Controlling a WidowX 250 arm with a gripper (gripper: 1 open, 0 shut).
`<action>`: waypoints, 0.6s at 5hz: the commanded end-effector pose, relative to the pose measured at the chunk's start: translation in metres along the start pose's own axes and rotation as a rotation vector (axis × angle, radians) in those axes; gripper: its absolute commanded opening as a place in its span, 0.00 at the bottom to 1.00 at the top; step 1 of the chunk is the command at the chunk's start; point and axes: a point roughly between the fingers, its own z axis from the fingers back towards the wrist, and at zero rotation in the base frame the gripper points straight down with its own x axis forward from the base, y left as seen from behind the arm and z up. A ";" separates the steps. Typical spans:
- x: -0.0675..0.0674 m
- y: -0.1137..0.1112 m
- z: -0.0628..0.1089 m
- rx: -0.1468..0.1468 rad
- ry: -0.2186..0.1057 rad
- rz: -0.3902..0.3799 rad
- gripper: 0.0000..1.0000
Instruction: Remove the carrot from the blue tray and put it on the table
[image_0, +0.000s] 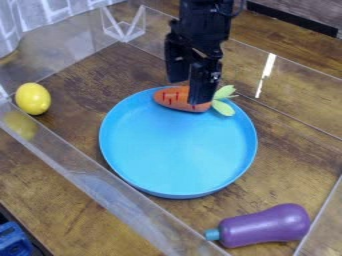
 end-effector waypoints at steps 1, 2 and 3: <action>0.016 0.016 0.017 0.044 -0.077 -0.120 1.00; 0.021 0.025 0.011 0.051 -0.084 -0.203 1.00; 0.027 0.038 0.006 0.052 -0.088 -0.218 1.00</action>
